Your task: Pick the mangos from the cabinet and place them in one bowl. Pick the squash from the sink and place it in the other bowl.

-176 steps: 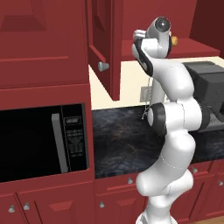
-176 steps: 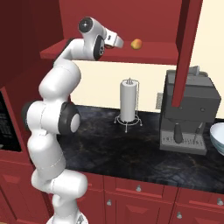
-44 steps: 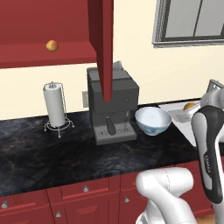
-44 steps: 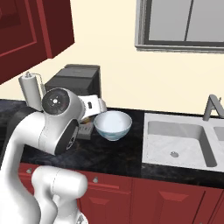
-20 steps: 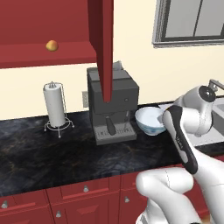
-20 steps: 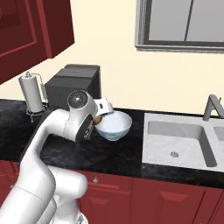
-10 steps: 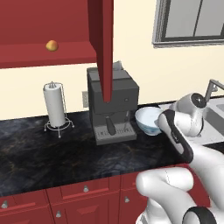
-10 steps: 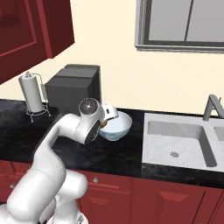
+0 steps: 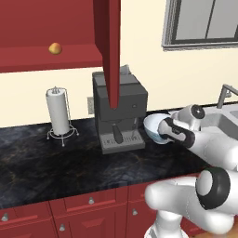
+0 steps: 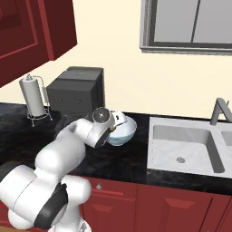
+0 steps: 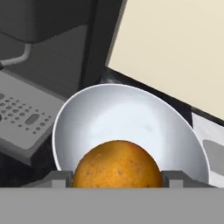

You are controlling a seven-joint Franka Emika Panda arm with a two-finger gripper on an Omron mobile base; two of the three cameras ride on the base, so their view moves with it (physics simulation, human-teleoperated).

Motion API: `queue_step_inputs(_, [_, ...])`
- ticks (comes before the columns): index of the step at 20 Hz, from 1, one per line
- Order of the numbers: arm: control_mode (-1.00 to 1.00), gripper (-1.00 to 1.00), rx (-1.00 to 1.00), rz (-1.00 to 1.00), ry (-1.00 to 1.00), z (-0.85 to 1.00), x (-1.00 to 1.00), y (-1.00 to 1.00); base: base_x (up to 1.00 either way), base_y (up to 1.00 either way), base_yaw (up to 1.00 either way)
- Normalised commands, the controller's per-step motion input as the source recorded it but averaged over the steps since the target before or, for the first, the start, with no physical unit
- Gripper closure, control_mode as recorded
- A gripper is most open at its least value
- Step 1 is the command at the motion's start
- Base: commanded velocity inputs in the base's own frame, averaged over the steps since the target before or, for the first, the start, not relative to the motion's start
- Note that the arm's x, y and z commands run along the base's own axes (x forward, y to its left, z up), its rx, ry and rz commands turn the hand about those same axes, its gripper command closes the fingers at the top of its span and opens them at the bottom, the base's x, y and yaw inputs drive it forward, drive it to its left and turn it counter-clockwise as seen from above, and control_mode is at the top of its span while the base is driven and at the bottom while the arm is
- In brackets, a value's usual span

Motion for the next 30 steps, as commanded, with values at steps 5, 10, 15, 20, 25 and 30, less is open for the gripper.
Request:
queue_step_inputs(5, [-1.00, 1.00, 0.00, 0.04, 0.04, -0.28, 0.68, -0.09, 0.00, 0.00, 0.00])
queue_step_inputs(10, [-1.00, 1.00, 0.00, 0.01, 0.01, -0.06, 0.12, -0.01, 0.00, 0.00, 0.00])
queue_step_inputs(15, [-1.00, -1.00, 0.00, 0.00, 0.00, -0.01, 0.00, 0.00, 0.00, 0.00, 0.00])
queue_step_inputs(20, [-1.00, -1.00, 0.00, 0.00, 0.00, 0.01, 0.10, 0.00, 0.00, 0.00, 0.00])
queue_step_inputs(25, [-1.00, -1.00, 0.01, 0.00, 0.06, 0.13, 0.23, 0.00, 0.00, 0.00, 0.00])
queue_step_inputs(30, [-1.00, -1.00, 0.04, 0.00, 0.05, 0.48, 0.06, -0.02, 0.00, 0.00, 0.00])
